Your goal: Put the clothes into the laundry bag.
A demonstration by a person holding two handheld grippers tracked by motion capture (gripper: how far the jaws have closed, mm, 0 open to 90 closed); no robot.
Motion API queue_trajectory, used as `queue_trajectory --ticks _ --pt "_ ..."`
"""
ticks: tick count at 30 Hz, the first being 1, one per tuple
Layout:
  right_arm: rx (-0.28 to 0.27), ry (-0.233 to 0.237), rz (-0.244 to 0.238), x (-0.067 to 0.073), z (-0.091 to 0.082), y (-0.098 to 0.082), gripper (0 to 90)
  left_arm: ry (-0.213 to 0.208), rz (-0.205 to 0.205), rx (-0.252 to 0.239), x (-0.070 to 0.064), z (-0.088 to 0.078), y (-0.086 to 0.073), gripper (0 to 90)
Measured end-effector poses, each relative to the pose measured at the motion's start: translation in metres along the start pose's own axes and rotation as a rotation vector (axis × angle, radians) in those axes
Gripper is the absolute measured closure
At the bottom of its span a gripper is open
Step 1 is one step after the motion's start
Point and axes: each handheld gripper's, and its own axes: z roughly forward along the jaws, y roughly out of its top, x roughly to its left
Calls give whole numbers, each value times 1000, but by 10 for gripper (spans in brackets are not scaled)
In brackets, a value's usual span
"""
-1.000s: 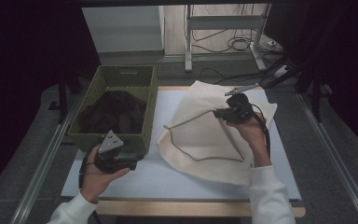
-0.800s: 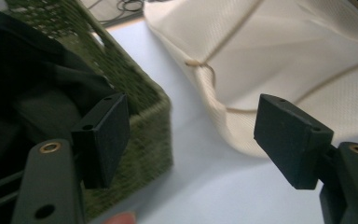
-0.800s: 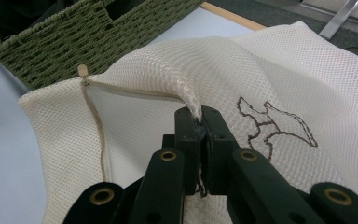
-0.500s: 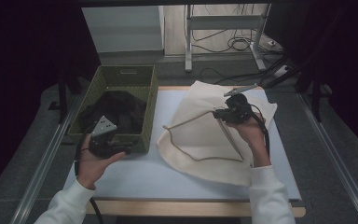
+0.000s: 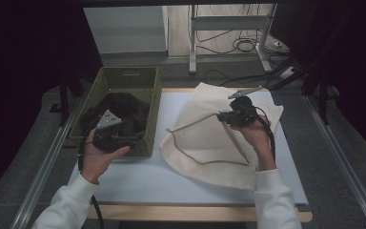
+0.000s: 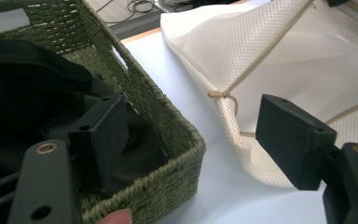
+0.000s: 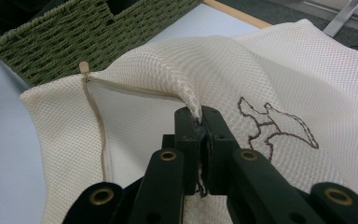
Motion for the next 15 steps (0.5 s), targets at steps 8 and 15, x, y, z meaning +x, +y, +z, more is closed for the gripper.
queue_trajectory --ticks 8,15 --pt "-8 -6 0 1 1 0 864 11 -30 0 12 3 10 232" --pt "-8 -7 1 1 1 0 864 33 -61 39 27 12 16 227"
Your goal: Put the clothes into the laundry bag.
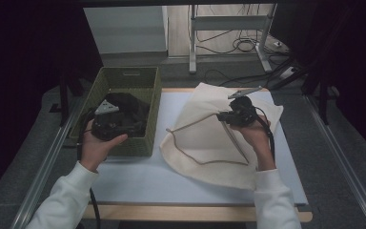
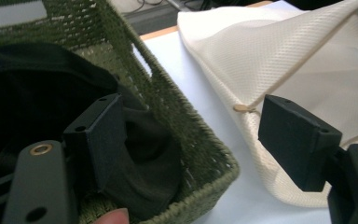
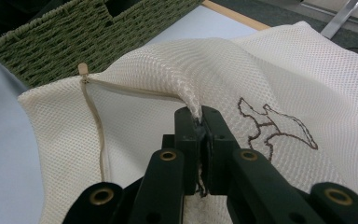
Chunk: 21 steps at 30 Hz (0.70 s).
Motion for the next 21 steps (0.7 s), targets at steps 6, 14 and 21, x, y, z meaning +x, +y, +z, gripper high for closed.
queue_trajectory --ticks 6,14,21 --pt "2 0 1 -1 0 0 864 15 -28 20 10 10 6 225" --pt "1 0 1 -1 0 0 864 39 -66 41 22 20 15 217" --pt "2 -1 0 -1 0 0 864 37 -76 69 25 31 24 209"
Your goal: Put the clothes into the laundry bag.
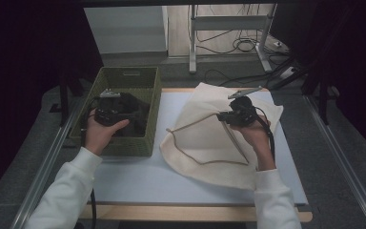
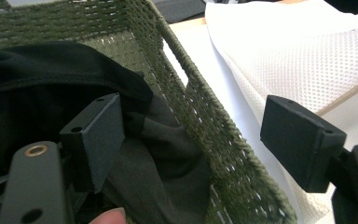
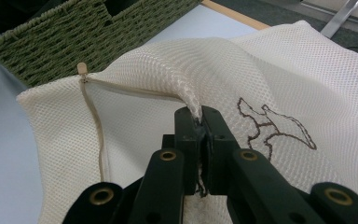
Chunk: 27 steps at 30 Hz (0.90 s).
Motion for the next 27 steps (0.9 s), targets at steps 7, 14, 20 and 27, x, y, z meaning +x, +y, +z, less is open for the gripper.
queue_trajectory --ticks 7,14,20,27 --pt "-3 0 1 -1 0 -1 864 0 -10 47 2 10 2 208" --pt "-2 0 2 -1 0 -1 864 18 -21 83 7 20 3 208" --pt "1 0 3 -2 1 -1 864 29 -64 112 15 32 5 199" --pt "-1 1 2 -2 1 -1 863 65 -95 124 26 42 9 195"
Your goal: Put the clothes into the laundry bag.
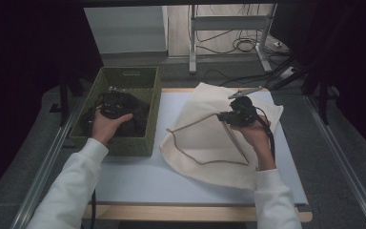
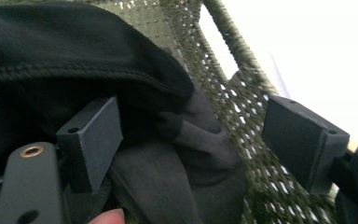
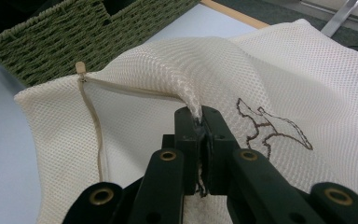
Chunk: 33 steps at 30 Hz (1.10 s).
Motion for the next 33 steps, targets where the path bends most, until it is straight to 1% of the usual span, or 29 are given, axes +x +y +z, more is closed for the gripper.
queue_trajectory --ticks 3,6,8,9,12,16,17,20,22,24,25,26,27,29,31,33 --pt "1 -1 3 0 0 0 864 7 -3 4 2 2 4 193" --pt "3 -1 6 0 0 0 864 14 -6 19 3 5 7 193" --pt "3 -1 6 0 0 0 864 3 -26 32 4 9 7 194" --pt "3 -1 6 0 0 0 864 1 -26 40 5 10 7 192" --pt "1 0 7 -1 -1 0 864 14 -24 57 2 12 5 195" --pt "2 0 6 -2 0 -1 864 18 -7 80 1 16 3 199" --pt "1 -1 6 -1 0 -1 864 25 -6 84 1 18 4 199" --pt "1 -2 6 -1 0 -1 864 39 -12 102 3 25 7 194" --pt "1 -2 7 -1 0 -1 864 37 -32 110 6 29 10 186" --pt "2 -2 6 -1 0 -1 864 63 -32 104 7 32 14 174" --pt "2 -2 5 -1 0 -1 863 61 -41 109 9 35 16 173" --pt "1 -1 5 -1 0 -1 864 47 -62 116 11 38 17 170" --pt "2 0 5 -2 0 -1 863 43 -82 120 13 41 18 168" --pt "3 -2 6 -2 0 -1 863 62 -90 127 16 46 19 169" --pt "-1 -1 6 -3 -1 -1 864 50 -105 145 19 52 19 168" --pt "0 -1 10 -3 -1 -2 864 56 -107 155 21 58 18 165"
